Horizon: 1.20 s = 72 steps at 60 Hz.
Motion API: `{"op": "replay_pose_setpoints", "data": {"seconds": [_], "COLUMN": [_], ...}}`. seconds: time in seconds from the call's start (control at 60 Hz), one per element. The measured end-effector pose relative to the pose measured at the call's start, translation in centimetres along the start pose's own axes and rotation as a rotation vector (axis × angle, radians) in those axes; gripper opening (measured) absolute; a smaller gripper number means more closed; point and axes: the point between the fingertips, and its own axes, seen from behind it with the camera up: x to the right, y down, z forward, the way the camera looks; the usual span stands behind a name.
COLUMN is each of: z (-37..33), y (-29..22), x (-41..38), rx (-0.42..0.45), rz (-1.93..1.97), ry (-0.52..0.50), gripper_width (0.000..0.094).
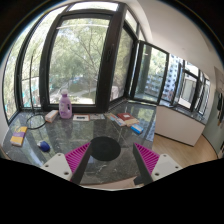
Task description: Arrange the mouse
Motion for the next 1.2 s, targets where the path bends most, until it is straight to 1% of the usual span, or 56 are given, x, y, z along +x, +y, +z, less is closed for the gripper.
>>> {"op": "replay_pose_setpoints", "data": {"seconds": [0.117, 0.25, 0.417, 0.467, 0.533, 0.667, 0.817, 0.917, 0.983, 1.117, 1.2], "z": [0.3, 1.2, 2.5, 2.9, 3.7, 6.6, 11.6, 14.9, 17.0, 20.1, 21.7], "y": [1.8, 6.5, 14.2, 16.2, 17.8, 18.5, 17.2, 16.4, 16.3, 15.5, 14.6], "x": [-0.8, -3.3, -10.8, -13.4, -17.6, -26.2, -34.7, -39.0, -41.0, -43.4, -44.5], "rx": [-0.037, -0.11, -0.222, -0.259, -0.284, -0.259, -0.196, -0.178, -0.191, -0.197, -0.183], "rz": [0.0, -0.002, -0.014, -0.021, -0.031, -0.048, -0.08, -0.094, -0.107, -0.14, -0.152], "ry": [-0.015, -0.046, -0.171, -0.218, -0.278, -0.383, -0.443, -0.457, -0.447, -0.426, -0.426], "gripper_width": [0.0853, 0.0856, 0.0853, 0.0855, 0.0857, 0.0864, 0.086, 0.0859, 0.0857, 0.0858, 0.0855]}}
